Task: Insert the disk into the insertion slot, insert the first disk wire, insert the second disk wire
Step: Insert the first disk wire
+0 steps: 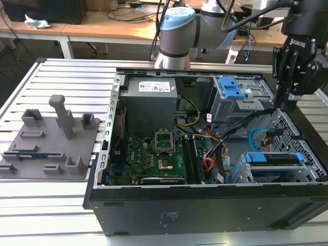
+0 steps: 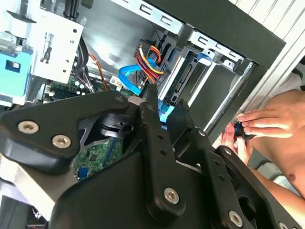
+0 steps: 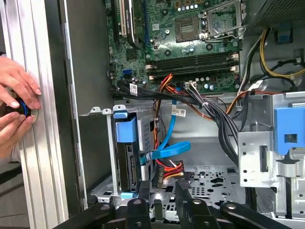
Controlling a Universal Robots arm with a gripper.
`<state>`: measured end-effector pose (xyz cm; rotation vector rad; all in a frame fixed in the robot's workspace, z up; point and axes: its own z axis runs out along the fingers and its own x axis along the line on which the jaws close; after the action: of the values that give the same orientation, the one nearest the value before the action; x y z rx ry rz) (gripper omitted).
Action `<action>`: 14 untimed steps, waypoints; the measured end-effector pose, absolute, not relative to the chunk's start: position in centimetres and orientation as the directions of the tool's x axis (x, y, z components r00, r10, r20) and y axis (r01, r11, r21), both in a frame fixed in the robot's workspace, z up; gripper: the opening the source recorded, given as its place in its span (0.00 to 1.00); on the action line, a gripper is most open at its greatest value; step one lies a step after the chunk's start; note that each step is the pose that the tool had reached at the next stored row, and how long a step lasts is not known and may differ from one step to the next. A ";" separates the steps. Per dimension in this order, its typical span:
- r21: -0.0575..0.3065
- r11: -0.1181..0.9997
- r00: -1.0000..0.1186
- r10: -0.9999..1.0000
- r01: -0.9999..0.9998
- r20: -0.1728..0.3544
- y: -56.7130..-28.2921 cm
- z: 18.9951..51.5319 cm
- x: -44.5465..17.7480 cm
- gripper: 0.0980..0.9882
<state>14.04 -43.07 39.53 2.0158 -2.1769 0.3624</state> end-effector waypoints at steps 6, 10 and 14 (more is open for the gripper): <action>-0.074 0.100 -0.117 -0.955 -0.992 0.274 -43.2 38.1 14.0 0.28; -0.079 0.102 -0.120 -0.954 -0.992 0.273 -43.3 37.3 14.1 0.28; -0.081 0.101 -0.121 -0.950 -0.992 0.287 -43.3 36.9 14.1 0.28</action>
<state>14.08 -43.30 36.89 1.9672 -2.2047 0.3811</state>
